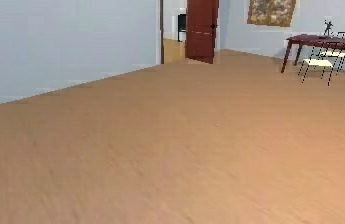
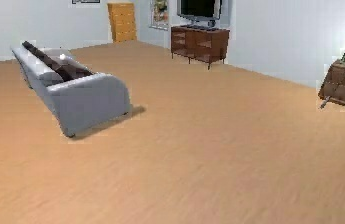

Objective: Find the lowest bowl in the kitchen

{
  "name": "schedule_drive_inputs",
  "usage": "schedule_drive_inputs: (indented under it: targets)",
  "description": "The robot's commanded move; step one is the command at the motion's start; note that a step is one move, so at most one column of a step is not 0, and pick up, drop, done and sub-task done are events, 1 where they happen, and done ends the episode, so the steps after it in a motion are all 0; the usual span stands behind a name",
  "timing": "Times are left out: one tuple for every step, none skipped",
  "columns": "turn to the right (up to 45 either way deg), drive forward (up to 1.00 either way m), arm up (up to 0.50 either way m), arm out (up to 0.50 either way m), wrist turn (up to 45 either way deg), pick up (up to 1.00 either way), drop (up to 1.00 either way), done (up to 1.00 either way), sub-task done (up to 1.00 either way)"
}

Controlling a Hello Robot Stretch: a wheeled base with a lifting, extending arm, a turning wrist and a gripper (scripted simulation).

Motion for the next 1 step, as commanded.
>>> schedule_drive_inputs:
  targets:
    - [0.0, 1.0, 0.0, 0.0, 0.0, 0.0, 0.0, 0.0, 0.0]
